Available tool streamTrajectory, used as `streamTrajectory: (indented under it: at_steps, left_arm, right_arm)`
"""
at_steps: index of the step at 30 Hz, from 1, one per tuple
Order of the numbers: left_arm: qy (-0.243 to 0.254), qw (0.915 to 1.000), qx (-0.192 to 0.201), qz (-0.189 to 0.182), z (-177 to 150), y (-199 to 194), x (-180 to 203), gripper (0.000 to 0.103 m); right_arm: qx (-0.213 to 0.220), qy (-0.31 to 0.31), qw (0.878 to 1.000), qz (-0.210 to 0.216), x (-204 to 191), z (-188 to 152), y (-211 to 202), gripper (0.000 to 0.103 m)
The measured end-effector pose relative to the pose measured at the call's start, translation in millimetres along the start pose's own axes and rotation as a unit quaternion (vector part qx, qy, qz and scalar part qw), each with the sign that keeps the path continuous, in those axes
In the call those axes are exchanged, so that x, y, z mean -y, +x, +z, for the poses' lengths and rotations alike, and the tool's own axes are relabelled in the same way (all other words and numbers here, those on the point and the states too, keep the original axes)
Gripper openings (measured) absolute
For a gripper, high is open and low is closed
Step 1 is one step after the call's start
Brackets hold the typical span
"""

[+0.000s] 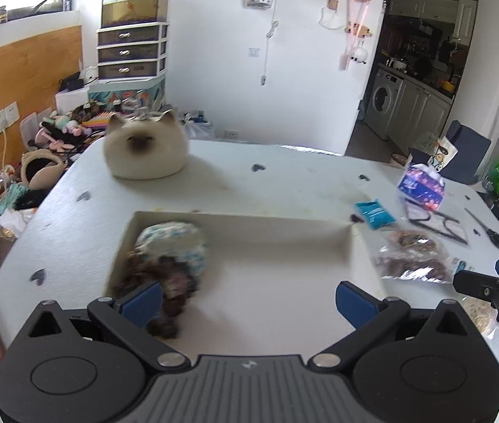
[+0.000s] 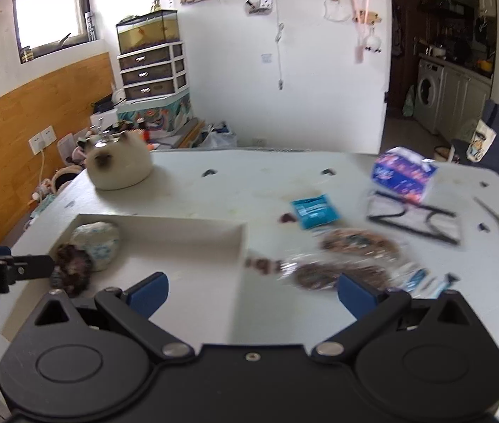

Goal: Organize soft objects
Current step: 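Move both open tools back toward the bagged items on the table, then grasp the white medicine packet with the left tool while the right tool grasps the noodle bag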

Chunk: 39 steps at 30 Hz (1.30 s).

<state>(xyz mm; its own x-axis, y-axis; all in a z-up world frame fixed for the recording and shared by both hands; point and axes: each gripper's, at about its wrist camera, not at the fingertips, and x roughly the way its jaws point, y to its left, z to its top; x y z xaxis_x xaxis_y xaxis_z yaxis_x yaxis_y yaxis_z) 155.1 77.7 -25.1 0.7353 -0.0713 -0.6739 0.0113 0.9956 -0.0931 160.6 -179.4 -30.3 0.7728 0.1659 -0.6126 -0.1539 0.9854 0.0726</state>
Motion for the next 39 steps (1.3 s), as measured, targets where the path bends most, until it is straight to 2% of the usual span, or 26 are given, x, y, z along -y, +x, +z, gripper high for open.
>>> streamTrajectory:
  at_steps: [7,17,22,26,32,39]
  left_arm:
    - [0.012,0.9997,0.008,-0.018,4.7,12.8,63.7,0.103]
    - [0.035,0.9984,0.012,-0.044,9.0,34.0,144.9,0.103]
    - [0.051,0.9962,0.023,-0.067,12.6,44.3,179.7,0.103]
    - [0.060,0.9931,0.017,-0.099,17.6,54.2,203.2,0.103]
    - [0.053,0.9887,-0.025,-0.138,23.4,78.5,226.6,0.102]
    - [-0.010,0.9798,-0.116,-0.162,29.1,117.3,243.4,0.093]
  right_arm:
    - [0.008,-0.019,1.000,-0.024,67.2,-3.1,-6.6,0.103]
    - [-0.021,-0.019,0.998,-0.051,149.7,-21.9,-5.4,0.103]
    - [-0.044,-0.017,0.998,-0.047,175.4,-33.3,6.0,0.103]
    - [-0.071,-0.014,0.997,-0.023,186.7,-40.7,22.9,0.103]
    - [-0.107,-0.021,0.994,0.004,188.0,-47.7,54.7,0.103]
    - [-0.141,-0.035,0.989,0.019,189.9,-56.0,84.9,0.100]
